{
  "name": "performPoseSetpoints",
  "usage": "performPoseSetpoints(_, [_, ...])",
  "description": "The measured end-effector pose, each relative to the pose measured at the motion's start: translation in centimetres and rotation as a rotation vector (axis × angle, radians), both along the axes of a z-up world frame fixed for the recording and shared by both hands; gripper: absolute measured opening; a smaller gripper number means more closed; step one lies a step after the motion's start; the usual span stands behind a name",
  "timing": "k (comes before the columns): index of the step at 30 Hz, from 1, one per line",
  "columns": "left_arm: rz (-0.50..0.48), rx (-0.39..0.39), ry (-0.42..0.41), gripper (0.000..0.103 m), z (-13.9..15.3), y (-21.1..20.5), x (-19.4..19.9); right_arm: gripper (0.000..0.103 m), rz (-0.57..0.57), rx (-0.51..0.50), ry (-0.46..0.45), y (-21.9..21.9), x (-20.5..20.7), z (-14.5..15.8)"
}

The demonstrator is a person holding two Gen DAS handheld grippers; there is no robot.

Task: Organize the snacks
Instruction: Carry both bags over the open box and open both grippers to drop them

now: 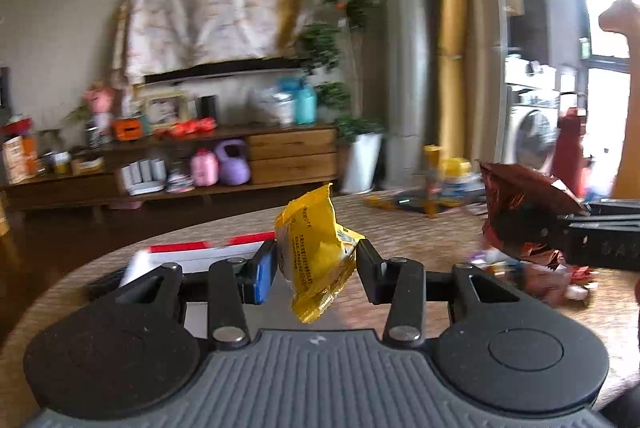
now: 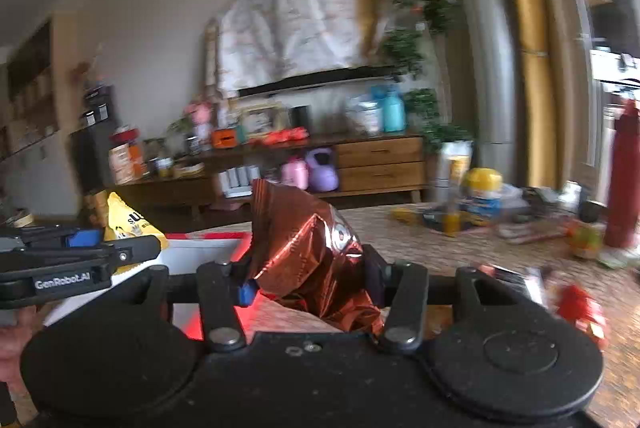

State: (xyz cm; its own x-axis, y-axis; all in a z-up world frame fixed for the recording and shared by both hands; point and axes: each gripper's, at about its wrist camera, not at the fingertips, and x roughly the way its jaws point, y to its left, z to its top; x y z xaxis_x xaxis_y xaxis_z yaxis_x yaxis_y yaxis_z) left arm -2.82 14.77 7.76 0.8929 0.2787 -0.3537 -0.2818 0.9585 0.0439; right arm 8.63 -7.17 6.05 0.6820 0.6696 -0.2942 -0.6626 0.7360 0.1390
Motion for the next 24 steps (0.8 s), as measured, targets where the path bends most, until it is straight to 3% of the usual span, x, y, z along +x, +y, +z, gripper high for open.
performPoseSetpoints(6, [0.094,-0.003,0.080,0.042,-0.7,4.7,0.1,0.049,0.140,-0.025,0.024,7.3,0.8,1.6])
performPoseSetpoints(13, [0.149,-0.127,0.150,0.042,-3.2,8.7,0.1,0.049,0.227,-0.088,0.154,14.3,2.3,1.0])
performPoseSetpoints(24, [0.169,-0.176,0.233,0.043,-5.8,10.4,0.7,0.049,0.294,-0.217,0.206,19.2,0.7,-1.0])
